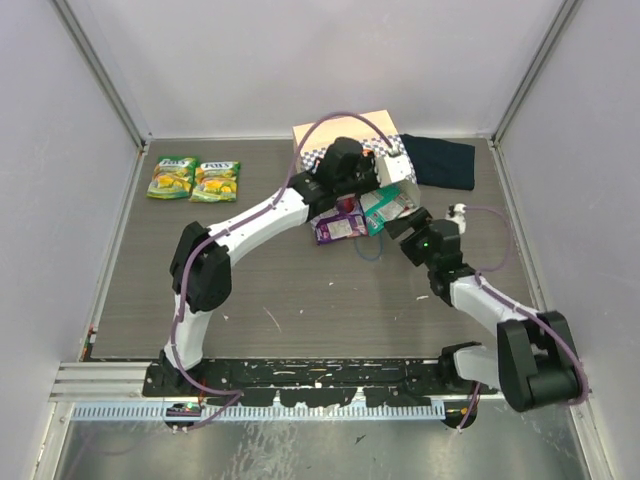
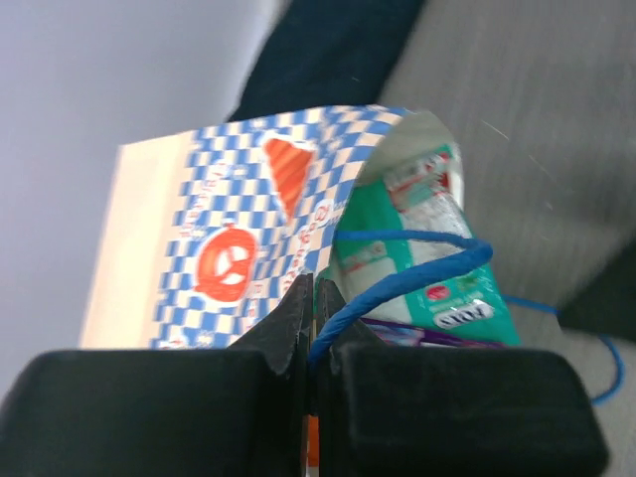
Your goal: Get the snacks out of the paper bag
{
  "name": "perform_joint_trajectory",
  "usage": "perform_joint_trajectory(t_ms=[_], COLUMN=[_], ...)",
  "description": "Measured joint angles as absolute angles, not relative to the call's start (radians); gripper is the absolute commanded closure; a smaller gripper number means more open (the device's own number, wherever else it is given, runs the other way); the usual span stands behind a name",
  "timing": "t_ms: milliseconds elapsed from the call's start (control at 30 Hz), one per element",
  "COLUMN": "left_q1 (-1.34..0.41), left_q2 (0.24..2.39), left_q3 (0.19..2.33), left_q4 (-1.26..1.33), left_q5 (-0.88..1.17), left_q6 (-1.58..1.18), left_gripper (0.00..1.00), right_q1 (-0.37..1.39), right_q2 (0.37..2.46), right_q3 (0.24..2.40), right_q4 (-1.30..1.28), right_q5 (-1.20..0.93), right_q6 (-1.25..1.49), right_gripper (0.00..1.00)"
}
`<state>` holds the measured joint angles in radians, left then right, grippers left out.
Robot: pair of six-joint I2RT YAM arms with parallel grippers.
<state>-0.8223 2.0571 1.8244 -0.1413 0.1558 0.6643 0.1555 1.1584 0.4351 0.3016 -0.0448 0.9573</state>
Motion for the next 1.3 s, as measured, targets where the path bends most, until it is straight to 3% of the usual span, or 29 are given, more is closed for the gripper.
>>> perform_joint_trajectory(t_ms=[267, 733, 933, 1033, 1167, 1200, 1267, 1300], left_q1=[-0.799, -0.805, -0.802, -0.798, -0.796, -0.796, -0.796, -0.796], left_q2=[2.096, 2.119, 2.119, 2.12, 2.121, 2.121, 2.121, 2.121], left_q3=[1.991, 1.995, 1.995, 1.995, 1.995, 1.995, 1.995, 1.995], left_q4=[-0.211, -0.255, -0.255, -0.255, -0.256, -0.256, -0.256, -0.256], left_q5=[0.074, 0.056, 0.061, 0.072, 0.08, 0.081, 0.083, 0.083], left_q6=[0.474, 0.398, 0.37, 0.353, 0.347, 0.346, 0.345, 0.345], left_gripper=[1.0, 1.0, 1.0, 1.0, 1.0, 0.94, 0.44, 0.12], right_q1=[0.402, 0.477, 0.529, 0.528, 0.528, 0.527, 0.528, 0.528], right_q2=[1.426, 1.659, 1.713, 1.762, 1.787, 1.786, 1.781, 1.776], right_q3=[0.483, 0.596, 0.625, 0.647, 0.651, 0.651, 0.651, 0.651], right_q4=[0.443, 0.53, 0.52, 0.543, 0.568, 0.577, 0.586, 0.585], right_q5=[-0.001, 0.074, 0.107, 0.121, 0.141, 0.146, 0.149, 0.149], right_q6=[1.092, 1.254, 1.298, 1.312, 1.309, 1.306, 1.29, 1.282], right_gripper=[0.26, 0.4, 0.51, 0.68, 0.98, 0.99, 0.99, 0.99])
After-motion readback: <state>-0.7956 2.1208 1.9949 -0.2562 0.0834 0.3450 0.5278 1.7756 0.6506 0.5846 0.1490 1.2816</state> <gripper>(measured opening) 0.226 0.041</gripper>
